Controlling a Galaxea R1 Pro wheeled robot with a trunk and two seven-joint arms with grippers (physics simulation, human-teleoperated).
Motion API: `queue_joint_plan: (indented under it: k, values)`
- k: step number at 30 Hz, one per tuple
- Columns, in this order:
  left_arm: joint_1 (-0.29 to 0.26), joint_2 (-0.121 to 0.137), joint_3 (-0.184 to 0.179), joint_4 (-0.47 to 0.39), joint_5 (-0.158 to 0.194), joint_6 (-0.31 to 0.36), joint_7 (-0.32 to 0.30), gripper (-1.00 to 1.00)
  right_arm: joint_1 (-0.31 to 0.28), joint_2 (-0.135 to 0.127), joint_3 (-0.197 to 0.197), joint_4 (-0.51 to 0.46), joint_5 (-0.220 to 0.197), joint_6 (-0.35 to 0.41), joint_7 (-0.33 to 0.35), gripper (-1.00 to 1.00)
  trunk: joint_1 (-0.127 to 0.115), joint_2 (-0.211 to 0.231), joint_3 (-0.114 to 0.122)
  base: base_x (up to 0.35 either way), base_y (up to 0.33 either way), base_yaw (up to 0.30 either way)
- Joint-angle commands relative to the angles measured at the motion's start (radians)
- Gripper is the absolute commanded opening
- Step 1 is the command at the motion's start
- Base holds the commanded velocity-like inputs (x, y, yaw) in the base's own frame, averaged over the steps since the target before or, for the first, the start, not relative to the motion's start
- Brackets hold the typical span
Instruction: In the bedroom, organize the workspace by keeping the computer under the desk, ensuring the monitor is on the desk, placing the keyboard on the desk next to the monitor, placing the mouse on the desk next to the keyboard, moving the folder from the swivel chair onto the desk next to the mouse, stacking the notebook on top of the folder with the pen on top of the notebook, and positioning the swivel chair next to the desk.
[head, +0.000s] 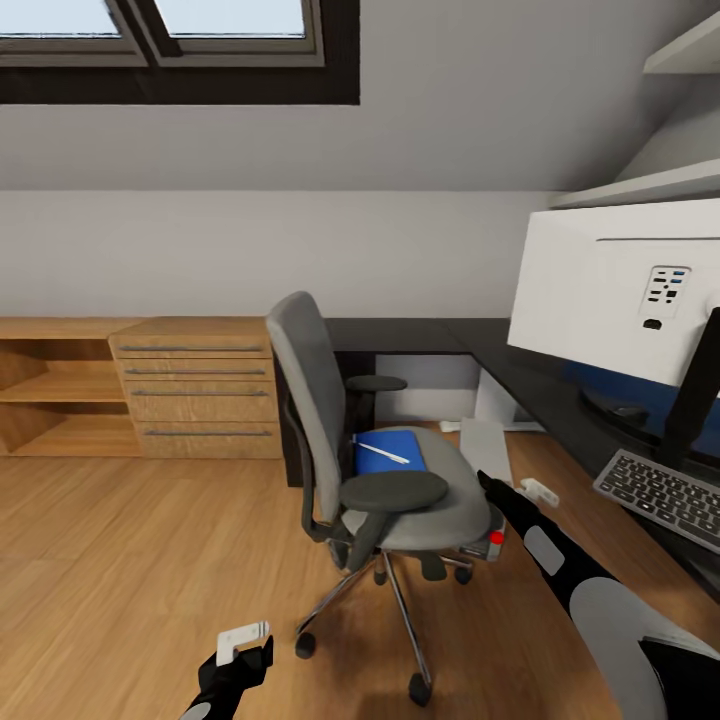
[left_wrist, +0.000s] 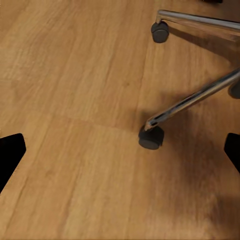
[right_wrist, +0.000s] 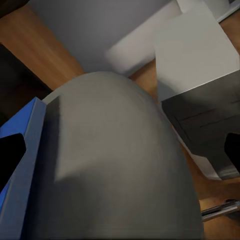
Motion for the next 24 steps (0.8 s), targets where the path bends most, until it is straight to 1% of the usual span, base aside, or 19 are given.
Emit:
queue_joint_plan:
  k: [1, 13, 14, 15, 18, 24]
  values:
    - [-0.001, 0.000, -0.001, 0.001, 0.008, -0.004, 0.002, 1.00, -0.001, 0.000, -0.002, 0.002, -0.010, -0.002, 0.007, 1.00, 0.000, 0.000, -0.001, 0.000, 0.066, 0.000]
    - [-0.001, 0.000, -0.002, 0.001, 0.008, -0.004, 0.001, 1.00, -0.001, 0.000, -0.002, 0.002, -0.010, -0.002, 0.007, 1.00, 0.000, 0.000, -0.001, 0.009, 0.018, 0.000]
    - [-0.001, 0.000, -0.002, 0.001, 0.008, -0.004, 0.001, 1.00, -0.001, 0.000, -0.002, 0.002, -0.010, -0.002, 0.007, 1.00, 0.000, 0.000, -0.001, 0.099, 0.002, 0.000]
    - [-0.001, 0.000, -0.002, 0.001, 0.008, -0.033, 0.001, 1.00, -0.001, -0.001, -0.003, 0.003, -0.010, -0.002, 0.007, 1.00, 0.000, 0.000, -0.001, 0.254, 0.000, 0.000]
    - [-0.001, 0.000, -0.002, 0.001, 0.008, -0.051, 0.001, 1.00, -0.001, -0.002, -0.003, 0.005, -0.010, -0.003, 0.009, 1.00, 0.000, 0.000, -0.001, 0.231, 0.000, 0.000]
    - [-0.001, 0.000, -0.003, 0.001, 0.007, -0.056, 0.001, 1.00, -0.001, -0.002, -0.003, 0.007, -0.010, -0.003, 0.009, 1.00, 0.000, 0.000, -0.001, 0.072, 0.000, 0.000]
